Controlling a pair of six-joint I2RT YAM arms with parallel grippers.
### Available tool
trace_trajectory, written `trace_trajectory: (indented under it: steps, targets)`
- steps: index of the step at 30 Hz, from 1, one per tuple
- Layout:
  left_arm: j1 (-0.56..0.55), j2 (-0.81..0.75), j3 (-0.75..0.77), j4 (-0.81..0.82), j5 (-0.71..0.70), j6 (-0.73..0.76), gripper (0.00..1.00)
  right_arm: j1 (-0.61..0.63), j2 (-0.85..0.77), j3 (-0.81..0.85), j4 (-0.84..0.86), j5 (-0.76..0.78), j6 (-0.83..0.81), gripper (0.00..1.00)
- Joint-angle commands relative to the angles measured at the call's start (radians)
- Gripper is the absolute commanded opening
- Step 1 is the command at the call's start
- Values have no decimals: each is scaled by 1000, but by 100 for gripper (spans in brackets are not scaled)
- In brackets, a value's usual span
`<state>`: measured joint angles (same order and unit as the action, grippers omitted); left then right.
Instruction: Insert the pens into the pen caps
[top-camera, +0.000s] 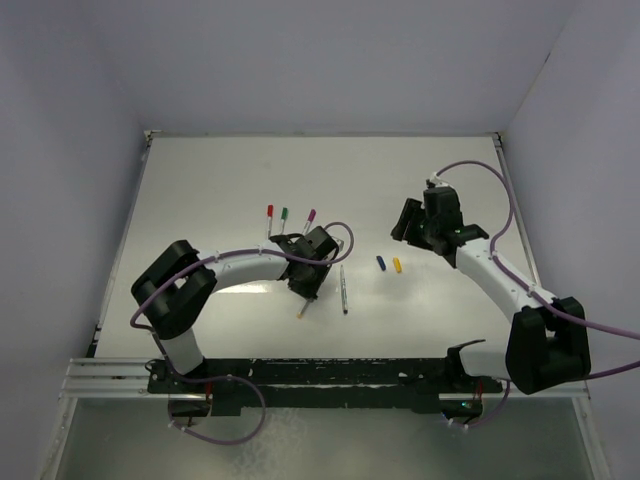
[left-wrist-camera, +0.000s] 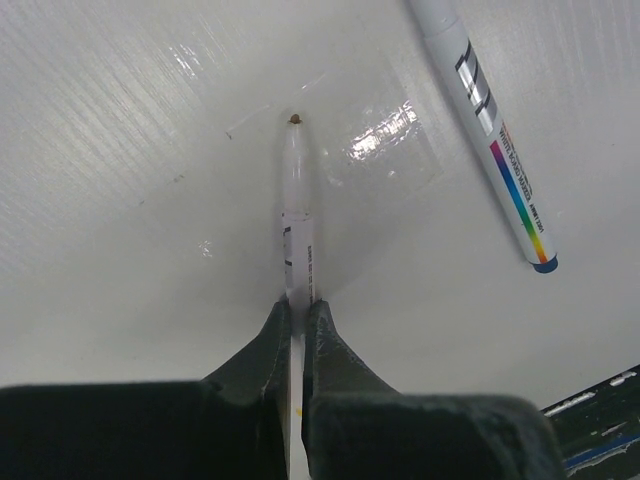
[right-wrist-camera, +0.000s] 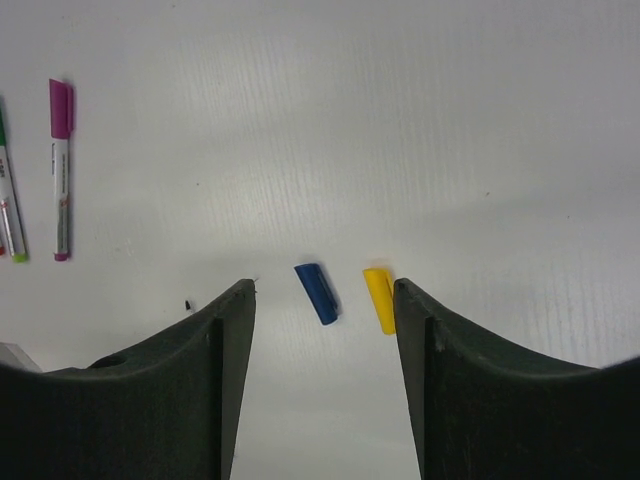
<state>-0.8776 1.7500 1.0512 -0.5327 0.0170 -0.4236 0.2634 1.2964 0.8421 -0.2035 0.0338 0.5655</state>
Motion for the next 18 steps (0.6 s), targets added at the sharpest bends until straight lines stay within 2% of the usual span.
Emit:
trace_trajectory:
  steps: [1, 11, 18]
  targets:
    - [-5, 69, -41, 2, 5, 16, 0, -1, 25, 3, -50, -11, -20, 59]
    - [10, -38, 22, -4, -3, 20, 0, -1, 114, 20, -107, -16, -42, 48]
    - [96, -132, 21, 67, 155, 6, 0, -1, 157, 42, -124, -3, -38, 44]
